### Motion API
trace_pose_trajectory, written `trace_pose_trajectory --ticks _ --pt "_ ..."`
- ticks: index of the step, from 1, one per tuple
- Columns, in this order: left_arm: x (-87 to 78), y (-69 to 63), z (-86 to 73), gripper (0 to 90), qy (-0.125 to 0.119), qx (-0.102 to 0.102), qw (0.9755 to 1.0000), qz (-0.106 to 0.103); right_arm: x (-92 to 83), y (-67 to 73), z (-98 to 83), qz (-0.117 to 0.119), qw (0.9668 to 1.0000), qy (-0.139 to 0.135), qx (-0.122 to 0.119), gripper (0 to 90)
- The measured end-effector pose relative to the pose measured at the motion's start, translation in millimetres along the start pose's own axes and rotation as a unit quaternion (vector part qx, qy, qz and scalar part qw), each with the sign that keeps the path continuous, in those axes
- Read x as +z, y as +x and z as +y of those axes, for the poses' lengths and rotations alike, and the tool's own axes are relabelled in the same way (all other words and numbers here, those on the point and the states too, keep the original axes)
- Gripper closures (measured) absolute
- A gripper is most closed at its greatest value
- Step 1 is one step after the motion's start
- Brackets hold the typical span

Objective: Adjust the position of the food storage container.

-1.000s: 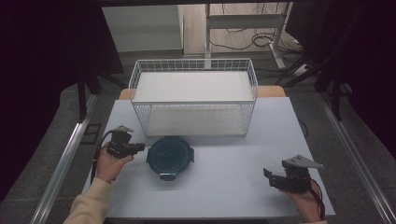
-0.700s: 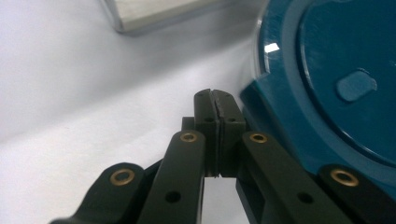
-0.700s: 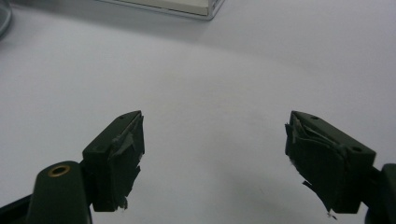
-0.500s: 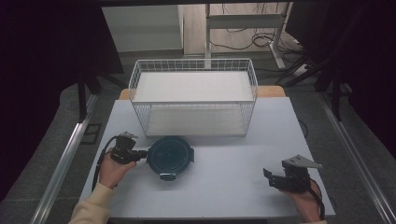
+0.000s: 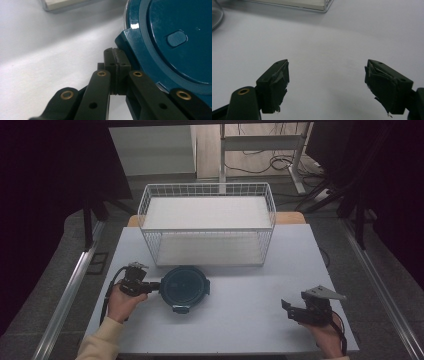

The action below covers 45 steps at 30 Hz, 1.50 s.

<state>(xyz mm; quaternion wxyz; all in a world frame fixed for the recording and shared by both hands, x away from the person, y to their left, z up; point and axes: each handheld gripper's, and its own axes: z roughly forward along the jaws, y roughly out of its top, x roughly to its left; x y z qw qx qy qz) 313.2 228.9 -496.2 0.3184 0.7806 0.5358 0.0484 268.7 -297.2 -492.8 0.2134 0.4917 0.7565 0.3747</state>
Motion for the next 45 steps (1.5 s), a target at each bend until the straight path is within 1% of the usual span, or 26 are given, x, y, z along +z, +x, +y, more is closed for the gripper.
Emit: trace_pose_trajectory --ticks 9,13,14,15,18,21,23,24,26,27,28,29,31,32,33,34,35,37,38,39,40,41,45 --pt "4.0 -5.1 1.4 90.0 -0.002 -0.003 0.9999 -0.011 0.4 -0.4 -0.4 -0.002 1.0000 0.002 -0.002 19.7" --pt "5.8 -8.3 2.0 90.0 -0.002 -0.002 0.9999 -0.015 0.5 -0.2 -0.4 -0.003 1.0000 0.003 -0.002 19.7" --pt "7.0 -10.3 2.3 90.0 0.001 0.001 0.9998 -0.020 0.5 -0.1 -0.4 -0.002 1.0000 0.003 -0.003 19.7" --pt "7.0 -10.3 2.3 90.0 0.001 0.001 0.9998 -0.020 0.5 -0.1 -0.4 -0.002 1.0000 0.003 -0.003 19.7" --pt "9.6 -14.4 2.6 90.0 0.004 0.005 0.9996 -0.028 0.6 -0.2 -0.5 -0.003 1.0000 0.003 -0.002 19.7" --pt "12.6 -18.6 4.1 90.0 0.004 0.005 0.9993 -0.038 0.6 -0.2 -0.5 -0.003 1.0000 0.003 -0.003 19.7" --pt "14.5 -22.0 5.2 90.0 0.004 0.007 0.9991 -0.041 0.4 -0.3 -0.5 -0.003 1.0000 0.003 -0.003 19.7" --pt "15.0 -23.4 5.8 90.0 0.006 0.012 0.9991 -0.041 0.3 -0.5 -0.6 -0.003 1.0000 0.003 -0.003 19.7" --pt "16.6 -27.2 6.5 90.0 0.004 0.011 0.9991 -0.042 0.3 -0.7 -0.7 -0.004 1.0000 0.003 -0.002 19.7" --pt "16.9 -28.2 6.8 90.0 0.006 0.015 0.9989 -0.043 0.4 -0.8 -0.7 -0.004 1.0000 0.003 -0.002 19.7" --pt "18.5 -31.8 7.4 90.0 0.005 0.013 0.9988 -0.047 0.5 -0.8 -0.7 -0.003 1.0000 0.003 -0.003 19.7" --pt "18.5 -31.8 7.4 90.0 0.005 0.013 0.9988 -0.047 0.5 -0.8 -0.7 -0.003 1.0000 0.003 -0.003 19.7" --pt "19.5 -35.2 8.3 90.0 0.010 0.024 0.9985 -0.048 0.7 -0.6 -0.7 -0.003 1.0000 0.004 -0.003 19.7" --pt "21.5 -39.6 9.1 90.0 0.012 0.028 0.9981 -0.054 0.8 -0.3 -0.7 -0.003 1.0000 0.004 -0.004 19.7" --pt "21.5 -39.6 9.1 90.0 0.012 0.028 0.9981 -0.054 0.8 -0.3 -0.7 -0.003 1.0000 0.004 -0.004 19.7" --pt "23.0 -42.5 9.4 90.0 0.009 0.027 0.9979 -0.059 0.8 -0.2 -0.6 -0.003 1.0000 0.004 -0.004 19.7" --pt "24.4 -47.2 10.0 90.0 0.013 0.035 0.9974 -0.062 0.8 -0.1 -0.7 -0.003 1.0000 0.004 -0.004 19.7" --pt "25.0 -49.6 10.3 90.0 0.014 0.038 0.9971 -0.065 0.8 -0.3 -0.7 -0.003 1.0000 0.004 -0.004 19.7" --pt "25.8 -54.1 10.7 90.0 0.017 0.044 0.9965 -0.069 0.8 -0.6 -0.8 -0.003 1.0000 0.004 -0.004 19.7" --pt "25.8 -54.1 10.7 90.0 0.017 0.044 0.9965 -0.069 0.8 -0.6 -0.8 -0.003 1.0000 0.004 -0.004 19.7" --pt "27.6 -58.7 10.9 90.0 0.021 0.050 0.9958 -0.075 0.7 -0.8 -0.9 -0.003 1.0000 0.005 -0.003 19.7" --pt "27.6 -58.7 10.9 90.0 0.021 0.050 0.9958 -0.075 0.7 -0.8 -0.9 -0.003 1.0000 0.005 -0.003 19.7" --pt "31.2 -65.7 12.4 90.0 0.023 0.054 0.9951 -0.079 0.8 -0.8 -0.9 -0.003 1.0000 0.005 -0.003 19.7"
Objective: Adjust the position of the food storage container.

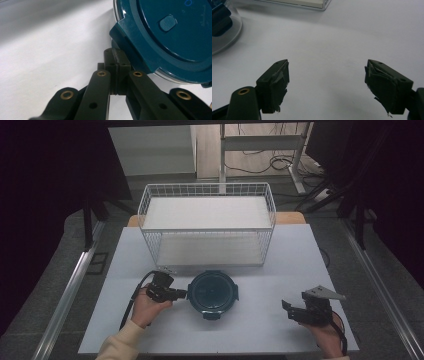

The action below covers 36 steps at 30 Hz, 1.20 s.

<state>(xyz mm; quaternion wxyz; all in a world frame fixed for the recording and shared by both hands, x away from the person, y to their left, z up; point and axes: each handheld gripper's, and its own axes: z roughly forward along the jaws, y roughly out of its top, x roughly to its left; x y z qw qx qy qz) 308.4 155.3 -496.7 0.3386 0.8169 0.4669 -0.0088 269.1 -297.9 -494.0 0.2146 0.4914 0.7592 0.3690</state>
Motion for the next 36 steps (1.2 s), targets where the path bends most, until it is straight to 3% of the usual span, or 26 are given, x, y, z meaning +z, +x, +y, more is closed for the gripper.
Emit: trace_pose_trajectory --ticks 7,20,22,23,26,27,28,30,31,32,34,35,36 --pt "10.8 -9.0 1.6 90.0 0.015 0.016 0.9996 -0.017 0.0 -0.1 -0.1 0.000 1.0000 0.000 0.000 19.7" --pt "11.9 -11.9 0.6 90.0 0.013 0.018 0.9996 -0.019 -0.2 0.1 -0.2 0.000 1.0000 0.001 -0.002 19.7" --pt "10.4 -9.9 0.5 90.0 0.007 0.018 0.9996 -0.021 -0.5 -0.2 -0.1 -0.001 1.0000 0.000 0.000 19.7" --pt "3.5 -6.0 1.0 89.9 -0.013 0.014 0.9997 -0.018 -1.0 -0.6 -0.3 -0.002 1.0000 -0.001 0.001 19.7" --pt "-8.0 0.0 0.1 89.6 -0.035 0.004 0.9992 -0.016 -2.4 0.2 0.6 -0.002 1.0000 -0.002 -0.005 19.7" --pt "-19.8 3.9 -2.8 86.9 -0.063 -0.005 0.9979 -0.011 -4.7 3.8 3.2 0.002 0.9997 -0.010 -0.021 19.7" --pt "-19.8 3.9 -2.8 84.5 -0.063 -0.005 0.9979 -0.011 -4.7 3.8 3.2 0.002 0.9997 -0.010 -0.021 19.7" --pt "-31.0 3.9 -6.4 82.0 -0.089 -0.007 0.9960 -0.006 -6.1 8.9 6.6 0.011 0.9993 -0.019 -0.030 19.6" --pt "-35.6 3.3 -8.0 73.5 -0.100 -0.006 0.9949 -0.009 -5.4 14.4 9.2 0.024 0.9990 -0.023 -0.031 19.1" --pt "-39.8 2.8 -9.4 73.5 -0.109 -0.004 0.9939 -0.013 -5.4 14.4 9.2 0.024 0.9990 -0.023 -0.031 19.1" --pt "-46.0 1.4 -11.3 57.6 -0.115 -0.011 0.9932 -0.016 -3.8 19.1 10.4 0.036 0.9985 -0.025 -0.031 18.9" --pt "-50.0 2.1 -12.5 44.3 -0.118 -0.024 0.9926 -0.015 -2.0 23.7 10.6 0.044 0.9982 -0.024 -0.032 18.7" --pt "-50.0 2.1 -12.5 39.8 -0.118 -0.024 0.9926 -0.015 -2.0 23.7 10.6 0.044 0.9982 -0.024 -0.032 18.7"
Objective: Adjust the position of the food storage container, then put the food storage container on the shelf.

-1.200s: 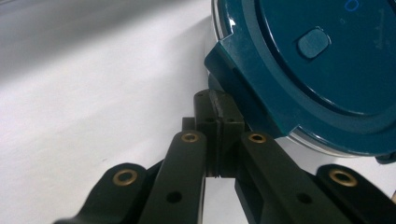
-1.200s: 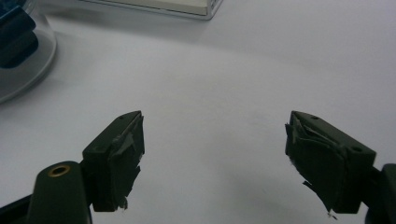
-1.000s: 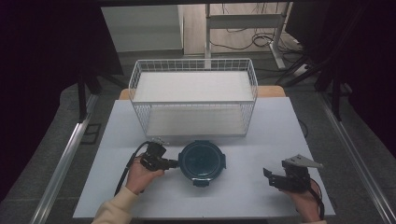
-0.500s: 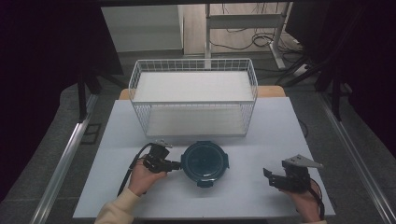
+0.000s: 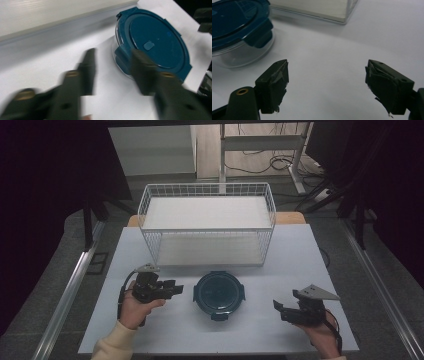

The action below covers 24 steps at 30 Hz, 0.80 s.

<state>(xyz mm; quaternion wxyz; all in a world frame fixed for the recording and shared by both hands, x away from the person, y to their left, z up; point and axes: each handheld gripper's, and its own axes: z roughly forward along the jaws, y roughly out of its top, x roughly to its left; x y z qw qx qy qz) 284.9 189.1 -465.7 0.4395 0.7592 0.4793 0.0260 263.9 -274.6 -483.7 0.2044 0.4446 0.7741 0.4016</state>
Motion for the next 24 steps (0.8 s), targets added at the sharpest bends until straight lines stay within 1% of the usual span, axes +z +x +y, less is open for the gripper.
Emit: trace_pose_trajectory --ticks 1,5,10,15,18,19,20,21,24 --pt "-2.3 2.2 -0.5 36.6 0.000 -0.010 0.9999 0.000 1.2 3.7 1.4 0.008 1.0000 0.005 0.001 19.3" --pt "-4.3 3.5 -2.0 31.8 0.000 -0.018 0.9998 0.000 1.5 7.6 4.0 0.017 0.9998 0.007 -0.003 19.5" --pt "-5.7 -1.6 -3.4 29.7 -0.001 -0.008 1.0000 0.002 2.5 9.5 5.5 0.022 0.9997 0.012 -0.006 19.5" --pt "-2.6 -4.1 -3.8 26.7 0.005 -0.003 1.0000 0.006 1.2 9.1 7.3 0.030 0.9995 0.010 0.003 18.9" --pt "0.3 -5.3 -4.2 26.0 0.010 0.001 0.9999 0.004 0.2 10.3 9.7 0.035 0.9993 0.010 0.011 18.2" --pt "2.5 -5.8 -4.8 25.8 0.011 -0.005 0.9999 -0.003 0.3 12.6 11.4 0.039 0.9991 0.012 0.014 17.9" --pt "2.5 -5.8 -4.8 25.6 0.011 -0.005 0.9999 -0.003 0.3 12.6 11.4 0.039 0.9991 0.012 0.014 17.9" --pt "4.1 -5.8 -5.4 25.6 0.010 -0.013 0.9998 -0.009 1.2 14.8 13.1 0.048 0.9986 0.011 0.020 17.8" --pt "5.3 -6.4 -5.7 26.0 0.011 -0.016 0.9998 -0.010 2.2 17.3 14.9 0.054 0.9981 0.013 0.024 17.8"
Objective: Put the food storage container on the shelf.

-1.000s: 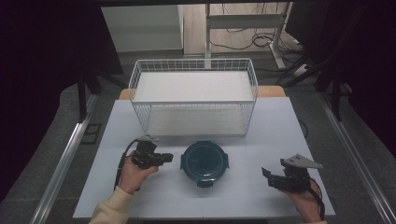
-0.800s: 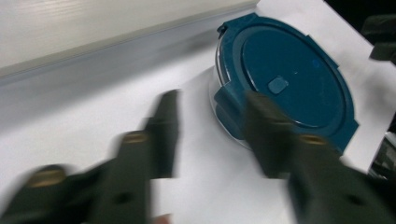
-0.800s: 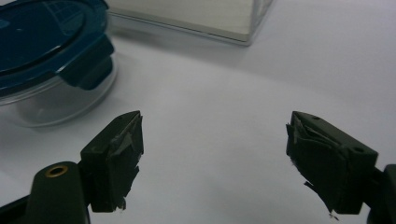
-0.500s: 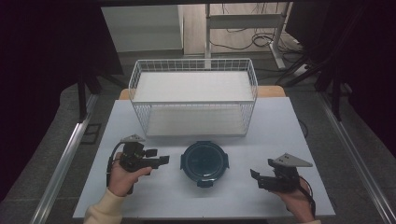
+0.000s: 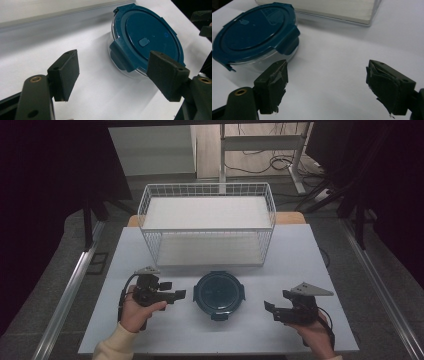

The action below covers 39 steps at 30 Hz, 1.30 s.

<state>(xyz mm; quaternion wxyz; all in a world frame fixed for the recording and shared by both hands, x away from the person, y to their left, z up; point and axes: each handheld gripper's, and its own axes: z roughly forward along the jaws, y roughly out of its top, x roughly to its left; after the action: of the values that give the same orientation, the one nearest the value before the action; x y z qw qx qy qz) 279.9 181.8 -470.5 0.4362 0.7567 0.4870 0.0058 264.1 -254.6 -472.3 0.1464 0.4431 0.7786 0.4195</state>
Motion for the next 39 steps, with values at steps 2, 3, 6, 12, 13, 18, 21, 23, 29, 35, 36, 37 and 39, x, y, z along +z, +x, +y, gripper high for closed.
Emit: trace_pose_trajectory --ticks 2,3,6,12,13,18,21,23,29,35,36,37,39 --pt "1.0 -0.4 -0.3 26.2 0.002 0.001 1.0000 -0.005 1.1 1.9 1.7 0.004 1.0000 0.000 0.001 17.8" --pt "1.6 -0.5 -0.3 26.2 0.003 0.002 1.0000 -0.006 1.9 3.5 3.8 0.010 0.9999 0.000 0.006 17.8" --pt "4.6 -0.7 -0.1 25.9 0.003 -0.004 1.0000 -0.007 3.4 5.1 6.5 0.011 0.9999 0.000 0.010 17.8" --pt "7.4 -2.8 1.4 20.4 0.000 -0.016 0.9998 -0.008 11.4 13.9 16.7 0.039 0.9989 0.001 0.024 17.1" --pt "6.8 -2.8 2.0 19.2 -0.001 -0.018 0.9998 -0.007 13.1 15.7 18.4 0.041 0.9989 0.002 0.023 16.9" --pt "7.2 -2.9 4.6 18.3 -0.001 -0.025 0.9995 -0.017 23.1 26.7 28.3 0.063 0.9973 0.014 0.035 15.2" --pt "10.8 -3.9 6.4 17.8 0.003 -0.031 0.9992 -0.026 27.5 28.6 31.9 0.067 0.9968 0.018 0.040 14.6" --pt "13.8 -4.9 7.7 17.6 0.005 -0.036 0.9989 -0.031 31.9 29.4 35.0 0.073 0.9960 0.019 0.049 14.1" --pt "27.5 -5.1 13.4 17.2 0.015 -0.056 0.9967 -0.057 48.0 30.5 40.2 0.095 0.9917 0.028 0.082 13.9" --pt "34.6 -3.2 15.8 17.1 0.018 -0.065 0.9961 -0.058 65.1 32.6 45.1 0.100 0.9893 0.040 0.098 13.3" --pt "35.8 -2.6 15.4 17.1 0.018 -0.065 0.9960 -0.058 65.1 32.6 45.1 0.100 0.9893 0.040 0.098 13.3" --pt "38.0 -1.8 14.1 17.1 0.021 -0.069 0.9958 -0.058 70.2 33.0 45.9 0.101 0.9888 0.044 0.101 13.2" --pt "40.5 -0.8 12.6 17.1 0.022 -0.070 0.9955 -0.060 72.7 33.5 45.7 0.103 0.9884 0.047 0.102 13.1"
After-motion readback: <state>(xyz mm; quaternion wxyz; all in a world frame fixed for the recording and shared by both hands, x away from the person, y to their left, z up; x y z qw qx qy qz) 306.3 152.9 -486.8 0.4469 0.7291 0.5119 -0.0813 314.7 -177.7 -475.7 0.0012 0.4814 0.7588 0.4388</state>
